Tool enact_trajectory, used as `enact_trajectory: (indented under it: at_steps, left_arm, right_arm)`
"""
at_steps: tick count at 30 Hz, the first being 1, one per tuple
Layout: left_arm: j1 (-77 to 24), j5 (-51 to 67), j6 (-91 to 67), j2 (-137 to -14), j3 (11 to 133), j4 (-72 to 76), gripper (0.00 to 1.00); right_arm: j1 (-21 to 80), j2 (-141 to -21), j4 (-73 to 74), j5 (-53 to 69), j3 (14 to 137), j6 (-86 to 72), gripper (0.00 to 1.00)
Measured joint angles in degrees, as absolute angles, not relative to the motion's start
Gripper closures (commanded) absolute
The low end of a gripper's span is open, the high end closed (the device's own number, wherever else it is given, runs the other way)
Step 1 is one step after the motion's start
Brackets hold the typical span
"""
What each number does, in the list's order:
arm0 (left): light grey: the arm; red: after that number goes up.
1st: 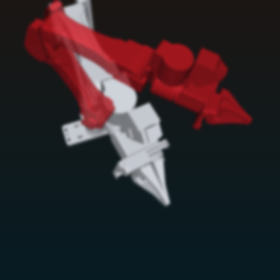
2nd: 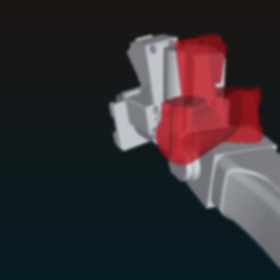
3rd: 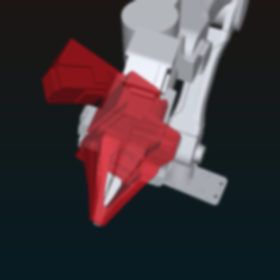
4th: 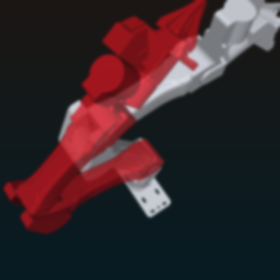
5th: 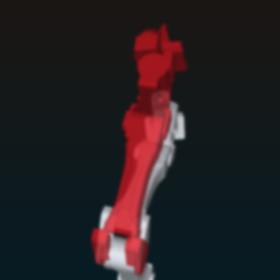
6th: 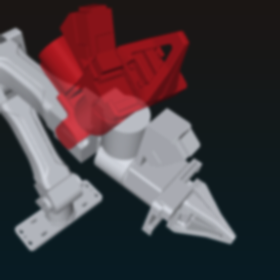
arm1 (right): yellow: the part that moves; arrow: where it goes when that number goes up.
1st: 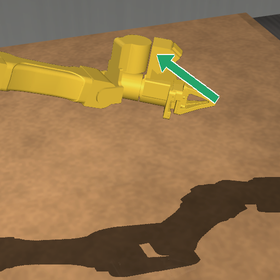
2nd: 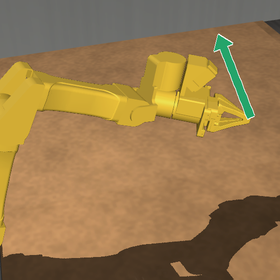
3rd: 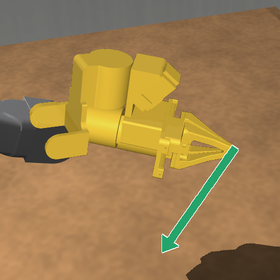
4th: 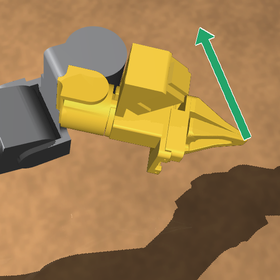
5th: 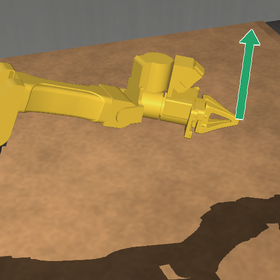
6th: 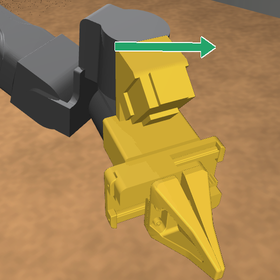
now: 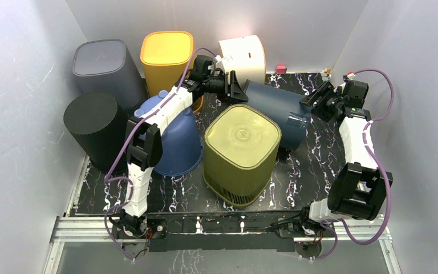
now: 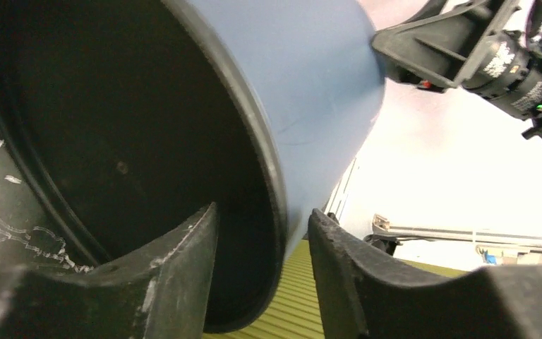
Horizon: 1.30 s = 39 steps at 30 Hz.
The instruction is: Turn the large container upside down
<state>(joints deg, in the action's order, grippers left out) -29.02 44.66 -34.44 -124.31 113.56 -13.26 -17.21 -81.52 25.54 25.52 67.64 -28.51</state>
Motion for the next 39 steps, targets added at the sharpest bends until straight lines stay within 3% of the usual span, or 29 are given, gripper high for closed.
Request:
enact_trajectory:
  at_steps: [8, 13, 30, 39]
  left_arm:
    - [-28.6, 47.09, -38.28, -124.22, 113.58, -8.1, 0.9]
    - [-28.6, 47.4, -41.52, -124.2, 113.62, -6.42, 1.0]
    - [-29.82, 46.02, -43.79, -124.2, 121.25, -8.29, 1.0]
    - [-30.37, 44.86, -43.92, -123.98, 124.44, -9.15, 1.0]
  right_arm:
    - [-17.19, -81.73, 24.91, 25.91, 67.24, -28.53, 0.38]
    - [-17.19, -81.8, 23.73, 26.15, 66.85, -28.58, 0.38]
    - [-17.26, -81.87, 20.86, 29.58, 65.47, -30.61, 0.38]
    - [-17.39, -81.87, 18.96, 30.68, 63.33, -32.38, 0.25]
